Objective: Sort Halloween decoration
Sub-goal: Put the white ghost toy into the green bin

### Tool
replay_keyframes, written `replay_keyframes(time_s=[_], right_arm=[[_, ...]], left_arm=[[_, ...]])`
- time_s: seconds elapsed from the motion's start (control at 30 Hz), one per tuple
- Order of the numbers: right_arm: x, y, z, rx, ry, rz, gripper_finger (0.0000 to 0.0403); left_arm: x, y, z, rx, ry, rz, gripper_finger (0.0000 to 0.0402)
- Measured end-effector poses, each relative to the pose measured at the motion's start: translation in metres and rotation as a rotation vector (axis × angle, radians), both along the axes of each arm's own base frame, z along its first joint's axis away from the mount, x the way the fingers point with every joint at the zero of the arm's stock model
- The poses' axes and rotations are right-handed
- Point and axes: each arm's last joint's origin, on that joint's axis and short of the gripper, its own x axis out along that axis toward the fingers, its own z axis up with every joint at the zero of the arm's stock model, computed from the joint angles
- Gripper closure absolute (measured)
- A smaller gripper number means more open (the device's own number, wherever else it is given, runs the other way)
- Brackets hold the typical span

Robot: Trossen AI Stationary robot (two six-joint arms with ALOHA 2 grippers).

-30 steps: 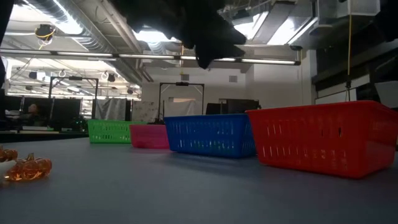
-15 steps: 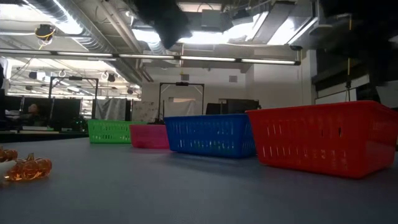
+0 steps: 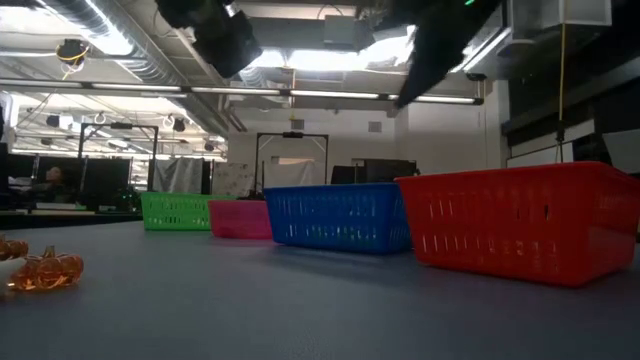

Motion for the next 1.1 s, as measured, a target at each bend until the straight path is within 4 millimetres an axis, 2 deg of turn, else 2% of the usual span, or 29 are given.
replay_keyframes(time_s=[0.17,0.3,0.47,0.63,0.9,1.1], right_arm=[[0.016,-0.042,0.000,0.021,-0.111,-0.025,0.0191],[0.030,-0.068,-0.008,0.018,-0.172,-0.041,0.0191],[0.046,-0.094,-0.029,0.007,-0.187,-0.086,0.0191],[0.060,-0.115,-0.060,0.009,-0.156,-0.134,0.0191],[0.065,-0.143,-0.103,0.030,-0.063,-0.203,0.0191],[0.069,-0.151,-0.123,0.097,-0.045,-0.178,0.0191]], left_arm=[[-0.003,-0.004,0.002,0.003,0.003,0.004,0.0247],[-0.005,-0.007,0.000,0.061,0.015,0.034,0.0247],[-0.007,-0.009,-0.001,0.106,0.032,0.054,0.0247],[-0.007,-0.011,-0.003,0.105,0.022,0.050,0.0247],[-0.013,-0.008,-0.040,0.043,0.018,0.132,0.0247],[-0.019,-0.007,-0.064,-0.006,0.019,0.191,0.0247]])
